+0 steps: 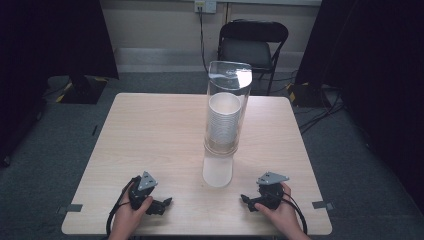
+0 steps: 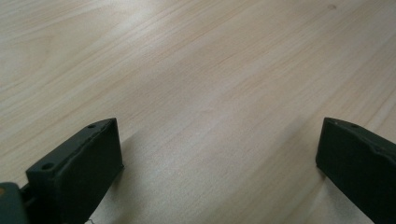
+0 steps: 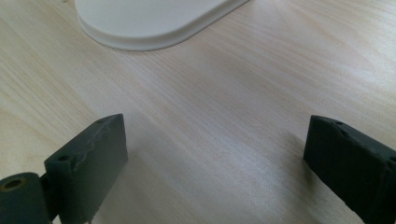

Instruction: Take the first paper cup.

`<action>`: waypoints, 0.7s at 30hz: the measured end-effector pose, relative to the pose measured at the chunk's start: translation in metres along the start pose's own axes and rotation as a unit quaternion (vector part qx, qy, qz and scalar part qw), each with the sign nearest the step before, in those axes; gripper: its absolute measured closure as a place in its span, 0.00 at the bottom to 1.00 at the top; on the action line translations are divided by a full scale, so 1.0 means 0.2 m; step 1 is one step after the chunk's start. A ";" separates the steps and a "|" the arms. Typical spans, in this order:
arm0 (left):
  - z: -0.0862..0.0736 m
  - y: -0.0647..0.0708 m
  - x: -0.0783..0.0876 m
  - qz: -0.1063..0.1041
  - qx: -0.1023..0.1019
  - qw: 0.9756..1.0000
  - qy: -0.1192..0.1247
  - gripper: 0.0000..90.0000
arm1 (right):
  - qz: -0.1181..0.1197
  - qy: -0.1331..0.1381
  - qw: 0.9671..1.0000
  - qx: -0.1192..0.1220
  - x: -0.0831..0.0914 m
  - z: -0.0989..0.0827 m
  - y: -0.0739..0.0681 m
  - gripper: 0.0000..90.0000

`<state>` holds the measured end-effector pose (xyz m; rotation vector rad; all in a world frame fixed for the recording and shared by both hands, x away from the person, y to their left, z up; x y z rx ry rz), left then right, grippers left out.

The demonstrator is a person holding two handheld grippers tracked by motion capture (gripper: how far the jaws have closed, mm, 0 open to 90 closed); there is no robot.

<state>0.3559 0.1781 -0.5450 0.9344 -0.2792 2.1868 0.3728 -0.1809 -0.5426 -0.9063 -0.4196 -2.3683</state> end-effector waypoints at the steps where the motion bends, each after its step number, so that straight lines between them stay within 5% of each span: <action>1: 0.00 0.00 0.00 0.000 0.000 1.000 0.000 0.00 | 0.000 0.000 1.000 0.000 0.00 0.00 0.00 0.06; 8: 0.00 0.00 0.00 0.001 0.000 1.000 0.001 0.00 | 0.028 0.007 0.999 0.023 0.01 0.02 -0.04 0.16; 10: 0.00 0.00 0.00 0.001 0.000 1.000 0.001 0.00 | 0.057 0.034 0.998 0.005 0.01 0.09 -0.08 0.17; 13: 0.00 0.00 0.00 0.001 0.000 1.000 0.001 0.00 | 0.068 0.066 0.995 0.013 0.01 0.18 -0.11 0.17; 21: 0.00 0.00 0.00 0.000 0.001 1.000 0.000 0.00 | 0.079 0.140 0.987 -0.021 -0.03 0.43 -0.13 0.17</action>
Point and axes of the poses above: each handheld gripper's, and its own axes: x roughly backward along the jaws, z roughly out of its top, y roughly to its right, the point moved 6 cm from there along -x, roughly forward along the jaws, and after that the axes turned 6 degrees about -z, right-handed, at the moved point
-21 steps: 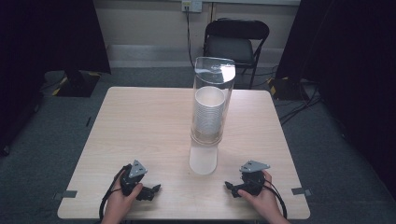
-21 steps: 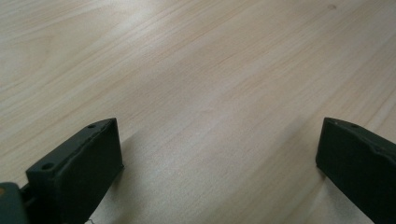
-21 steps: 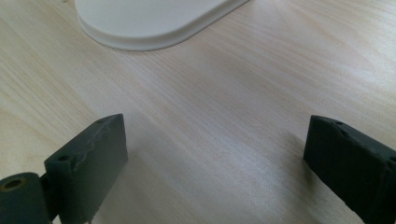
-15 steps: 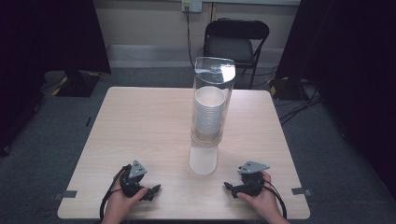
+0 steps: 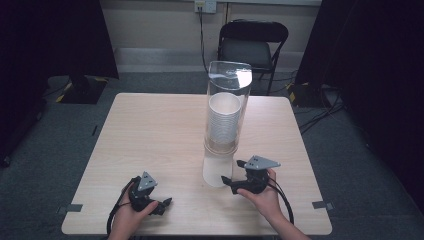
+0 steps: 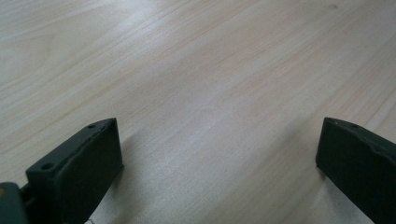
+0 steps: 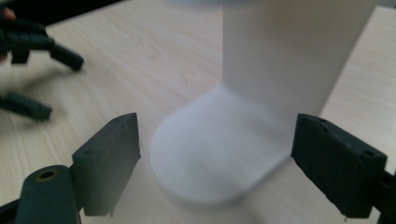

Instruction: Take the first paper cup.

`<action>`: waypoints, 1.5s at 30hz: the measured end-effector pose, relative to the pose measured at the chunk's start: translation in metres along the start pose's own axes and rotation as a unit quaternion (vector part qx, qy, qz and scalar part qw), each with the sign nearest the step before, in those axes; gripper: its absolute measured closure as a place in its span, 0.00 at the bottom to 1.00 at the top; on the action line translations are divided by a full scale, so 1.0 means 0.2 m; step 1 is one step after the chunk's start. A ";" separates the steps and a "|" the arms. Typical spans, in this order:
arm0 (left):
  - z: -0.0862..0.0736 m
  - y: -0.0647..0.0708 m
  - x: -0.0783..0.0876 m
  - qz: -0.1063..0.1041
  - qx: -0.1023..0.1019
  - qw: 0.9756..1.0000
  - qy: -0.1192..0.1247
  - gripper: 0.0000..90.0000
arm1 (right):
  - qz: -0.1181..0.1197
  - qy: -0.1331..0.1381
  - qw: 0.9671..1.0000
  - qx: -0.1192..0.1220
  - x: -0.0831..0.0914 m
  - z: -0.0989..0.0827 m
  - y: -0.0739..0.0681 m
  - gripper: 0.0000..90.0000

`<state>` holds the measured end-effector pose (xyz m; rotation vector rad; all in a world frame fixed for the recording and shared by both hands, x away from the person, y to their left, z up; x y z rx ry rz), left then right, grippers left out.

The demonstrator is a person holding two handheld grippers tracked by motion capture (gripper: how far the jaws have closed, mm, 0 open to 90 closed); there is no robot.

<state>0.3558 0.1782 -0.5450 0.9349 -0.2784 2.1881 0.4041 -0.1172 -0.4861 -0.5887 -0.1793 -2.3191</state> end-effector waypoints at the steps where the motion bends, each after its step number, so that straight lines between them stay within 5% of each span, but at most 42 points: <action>1: 0.00 0.00 0.00 0.000 0.000 1.000 0.000 0.00 | 0.002 0.006 1.000 -0.004 -0.01 0.03 0.00 0.17; 10: 0.00 0.00 0.00 0.000 0.000 1.000 0.000 0.00 | -0.005 0.052 0.998 0.016 -0.07 0.27 -0.03 0.22; 18: 0.00 0.00 0.00 0.000 0.000 1.000 0.000 0.00 | -0.014 0.071 0.997 0.030 -0.09 0.34 -0.03 0.31; 29: 0.00 0.00 0.00 0.000 0.000 1.000 0.001 0.00 | -0.013 0.091 0.994 0.051 -0.10 0.31 -0.03 0.38; 45: 0.00 0.00 0.00 0.000 0.000 1.000 0.001 0.00 | -0.012 0.077 0.995 0.061 -0.11 0.27 -0.02 0.40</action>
Point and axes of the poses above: each handheld gripper's, and its own axes: x roughly backward along the jaws, z roughly out of its top, y roughly to its right, the point moved 6 cm from there along -x, roughly forward along the jaws, and after that the axes turned 6 degrees about -z, right-handed, at the moved point
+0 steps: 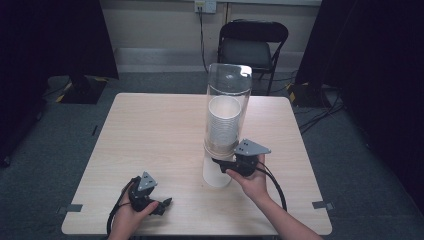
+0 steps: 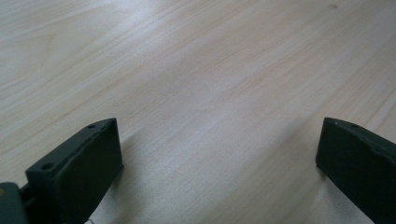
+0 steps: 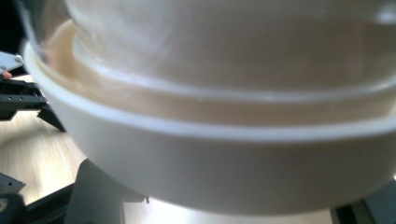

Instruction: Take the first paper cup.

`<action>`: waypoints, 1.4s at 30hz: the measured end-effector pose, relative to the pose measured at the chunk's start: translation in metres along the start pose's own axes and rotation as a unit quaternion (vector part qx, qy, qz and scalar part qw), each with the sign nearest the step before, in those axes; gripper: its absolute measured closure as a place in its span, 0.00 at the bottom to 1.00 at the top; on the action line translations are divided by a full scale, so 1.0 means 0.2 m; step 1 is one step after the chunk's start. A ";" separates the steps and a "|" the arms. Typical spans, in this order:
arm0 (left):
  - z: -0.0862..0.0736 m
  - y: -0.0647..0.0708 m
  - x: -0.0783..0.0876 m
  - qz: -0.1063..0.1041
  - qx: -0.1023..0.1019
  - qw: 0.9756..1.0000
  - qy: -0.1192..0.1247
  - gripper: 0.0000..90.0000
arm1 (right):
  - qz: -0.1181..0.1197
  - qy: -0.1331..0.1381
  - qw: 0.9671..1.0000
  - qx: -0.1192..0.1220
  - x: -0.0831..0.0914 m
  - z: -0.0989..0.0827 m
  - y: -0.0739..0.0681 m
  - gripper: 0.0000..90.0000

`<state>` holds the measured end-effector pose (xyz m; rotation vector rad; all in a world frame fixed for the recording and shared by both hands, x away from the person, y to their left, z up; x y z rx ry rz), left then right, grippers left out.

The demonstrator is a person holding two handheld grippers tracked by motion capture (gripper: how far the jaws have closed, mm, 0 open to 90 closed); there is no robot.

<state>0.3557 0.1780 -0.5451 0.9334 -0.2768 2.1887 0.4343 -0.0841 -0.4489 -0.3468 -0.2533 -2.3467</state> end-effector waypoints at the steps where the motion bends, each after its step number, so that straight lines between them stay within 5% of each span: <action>1: 0.00 0.00 0.00 0.000 -0.001 1.000 0.000 0.00 | -0.001 -0.039 0.999 0.015 -0.04 -0.10 0.00 0.41; 3: 0.00 0.00 0.00 0.000 0.000 1.000 0.000 0.00 | -0.001 -0.040 0.999 0.009 -0.03 -0.18 0.01 0.41; 10: 0.00 0.00 0.00 -0.001 -0.001 1.000 0.000 0.00 | 0.008 -0.032 0.999 0.017 -0.02 -0.18 0.02 0.40; 15: 0.00 0.00 0.00 -0.001 -0.001 1.000 0.000 0.00 | 0.021 -0.034 0.999 -0.003 -0.01 -0.17 0.01 0.38; 17: 0.00 0.00 0.00 -0.001 0.000 1.000 0.000 0.00 | 0.010 -0.032 0.999 -0.007 0.00 -0.15 0.01 0.25; 20: 0.00 0.00 0.00 -0.001 0.000 1.000 0.000 0.00 | 0.003 -0.019 1.000 -0.019 0.01 -0.09 0.03 0.22; 28: 0.00 0.00 0.00 -0.001 -0.001 1.000 0.000 0.00 | 0.004 -0.003 1.000 -0.004 0.00 -0.09 0.01 0.38; 29: 0.00 0.00 0.00 -0.001 -0.001 1.000 0.000 0.00 | 0.005 -0.020 1.000 0.019 -0.03 -0.16 0.01 0.39; 32: 0.00 0.00 0.00 -0.001 -0.001 1.000 0.000 0.00 | 0.012 -0.035 0.999 0.019 -0.01 -0.17 0.02 0.39; 34: 0.00 -0.01 0.00 0.001 -0.006 1.000 -0.002 0.00 | 0.020 -0.103 0.994 0.013 -0.04 -0.30 0.04 0.39; 37: 0.00 -0.01 0.00 0.001 -0.006 1.000 -0.003 0.00 | 0.009 -0.076 0.997 0.011 -0.02 -0.37 0.04 0.37; 42: 0.00 -0.01 0.00 0.001 -0.006 1.000 -0.003 0.00 | 0.020 -0.086 0.996 0.012 0.02 -0.34 0.06 0.35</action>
Point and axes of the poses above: each handheld gripper's, and its own axes: x roughly backward along the jaws, z roughly out of its top, y roughly to its right, the point moved 6 cm from there along -x, roughly forward along the jaws, and after that the axes turned 6 degrees about -z, right-handed, at the moved point
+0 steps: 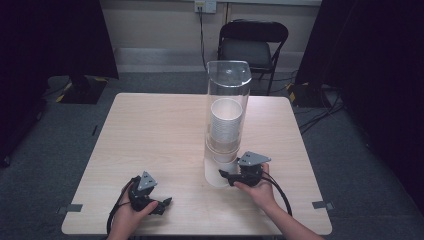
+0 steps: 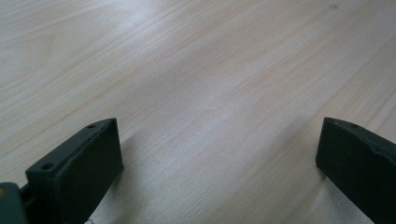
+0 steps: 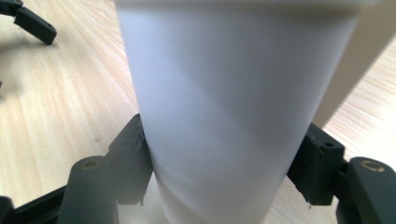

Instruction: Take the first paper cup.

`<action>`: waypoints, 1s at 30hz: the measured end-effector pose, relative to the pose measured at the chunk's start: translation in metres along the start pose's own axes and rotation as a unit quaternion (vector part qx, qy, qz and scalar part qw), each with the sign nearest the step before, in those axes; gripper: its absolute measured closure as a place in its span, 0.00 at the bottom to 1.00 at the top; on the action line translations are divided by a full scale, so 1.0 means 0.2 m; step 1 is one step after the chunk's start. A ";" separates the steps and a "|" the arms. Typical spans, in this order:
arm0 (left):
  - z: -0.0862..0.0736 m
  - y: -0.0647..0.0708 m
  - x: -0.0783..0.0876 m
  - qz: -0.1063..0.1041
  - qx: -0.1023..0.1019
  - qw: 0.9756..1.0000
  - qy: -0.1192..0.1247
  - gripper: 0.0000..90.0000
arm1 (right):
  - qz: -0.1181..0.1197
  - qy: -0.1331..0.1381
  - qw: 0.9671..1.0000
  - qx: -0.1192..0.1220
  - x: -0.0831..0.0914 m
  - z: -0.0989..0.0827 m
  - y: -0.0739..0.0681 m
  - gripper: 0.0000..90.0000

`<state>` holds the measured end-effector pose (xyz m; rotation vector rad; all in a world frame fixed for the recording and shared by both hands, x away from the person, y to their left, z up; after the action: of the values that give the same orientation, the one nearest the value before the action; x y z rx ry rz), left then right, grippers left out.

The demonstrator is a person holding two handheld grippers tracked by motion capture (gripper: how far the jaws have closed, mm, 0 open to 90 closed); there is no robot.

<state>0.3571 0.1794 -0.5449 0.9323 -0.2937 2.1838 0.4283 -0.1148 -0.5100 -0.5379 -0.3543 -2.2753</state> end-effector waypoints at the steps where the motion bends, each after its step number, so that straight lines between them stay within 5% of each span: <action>1: 0.00 0.00 0.00 0.000 0.000 1.000 0.000 0.00 | 0.000 0.000 1.000 0.000 0.00 0.00 0.00 0.35; 10: 0.00 0.00 0.00 0.000 0.001 1.000 0.001 0.00 | -0.009 -0.030 0.999 0.017 0.15 -0.14 0.10 0.35; 12: 0.00 0.00 0.00 0.000 0.001 1.000 0.001 0.00 | -0.018 -0.030 0.999 0.005 0.18 -0.16 0.14 0.35; 20: 0.00 0.00 0.00 0.000 0.002 1.000 0.002 0.00 | -0.057 -0.027 0.998 -0.027 0.14 -0.19 0.29 0.34; 23: 0.00 0.00 0.00 0.000 0.001 1.000 0.001 0.00 | -0.058 -0.053 0.997 -0.022 0.13 -0.22 0.30 0.34; 30: 0.00 0.00 0.00 0.000 0.001 1.000 0.001 0.00 | -0.071 -0.064 0.995 -0.029 0.14 -0.24 0.32 0.25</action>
<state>0.3571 0.1792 -0.5449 0.9312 -0.2892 2.1854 0.4451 -0.1949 -0.5319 -0.7105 -0.4035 -2.4001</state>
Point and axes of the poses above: each handheld gripper's, and its own axes: x roughly backward along the jaws, z roughly out of its top, y roughly to its right, the point moved 6 cm from there along -x, roughly forward along the jaws, and after that the axes turned 6 degrees about -z, right-handed, at the moved point
